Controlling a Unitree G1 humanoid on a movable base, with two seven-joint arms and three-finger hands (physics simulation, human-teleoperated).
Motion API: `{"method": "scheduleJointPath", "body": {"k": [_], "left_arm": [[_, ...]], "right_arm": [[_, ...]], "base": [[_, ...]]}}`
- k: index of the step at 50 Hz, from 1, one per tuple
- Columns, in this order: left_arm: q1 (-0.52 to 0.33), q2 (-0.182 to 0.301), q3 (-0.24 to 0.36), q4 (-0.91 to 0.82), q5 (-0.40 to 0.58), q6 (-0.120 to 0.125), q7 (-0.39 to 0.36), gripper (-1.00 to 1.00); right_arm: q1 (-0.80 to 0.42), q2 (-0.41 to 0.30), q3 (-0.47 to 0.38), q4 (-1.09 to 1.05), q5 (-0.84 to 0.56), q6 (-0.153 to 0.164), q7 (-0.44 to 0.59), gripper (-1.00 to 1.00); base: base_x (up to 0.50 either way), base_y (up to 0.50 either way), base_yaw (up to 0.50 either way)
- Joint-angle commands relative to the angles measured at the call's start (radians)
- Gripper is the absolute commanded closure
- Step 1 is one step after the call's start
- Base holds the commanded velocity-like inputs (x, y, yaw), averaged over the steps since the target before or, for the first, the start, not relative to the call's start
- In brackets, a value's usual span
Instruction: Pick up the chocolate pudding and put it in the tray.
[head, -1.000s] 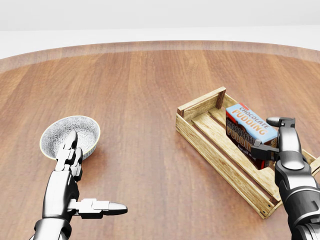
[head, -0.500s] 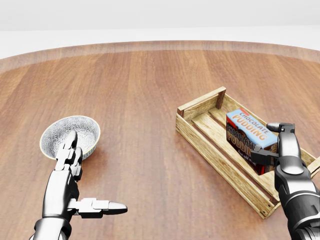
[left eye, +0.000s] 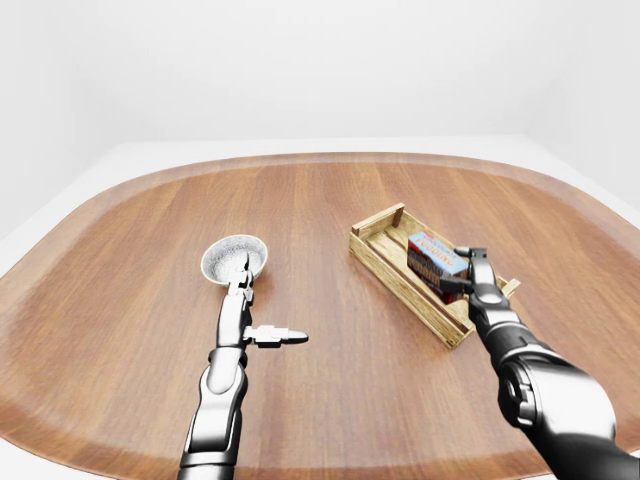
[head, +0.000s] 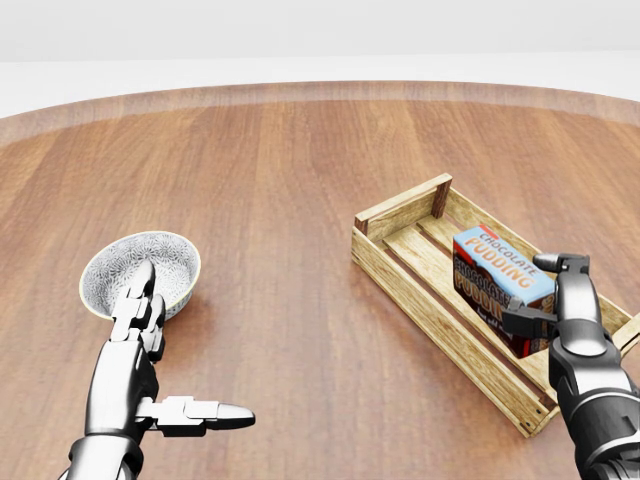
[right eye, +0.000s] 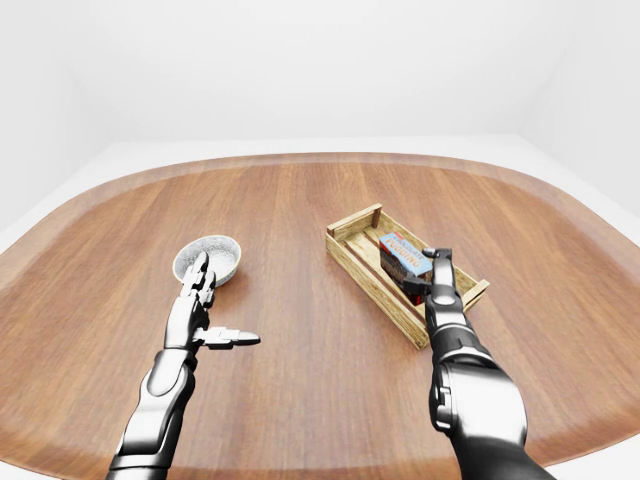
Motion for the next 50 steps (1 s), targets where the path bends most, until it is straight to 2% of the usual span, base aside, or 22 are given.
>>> {"method": "scheduleJointPath", "body": {"k": [1,13,50], "left_arm": [[0.0,-0.001,0.0,0.002,-0.005,0.006,-0.003,-1.0],[-0.002,-0.001,0.0,0.01,-0.006,0.0,-0.003,-1.0],[-0.001,-0.001,0.0,0.003,-0.006,0.006,-0.003,-1.0]], "right_arm": [[0.005,0.0,-0.01,0.0,0.012,0.0,-0.012,1.0],[0.014,0.002,-0.012,0.001,0.01,0.0,-0.013,1.0],[0.034,0.009,-0.017,0.003,0.009,0.0,-0.016,1.0]], "base": [[0.0,0.0,0.0],[0.0,0.0,0.0],[0.0,0.0,0.0]]}}
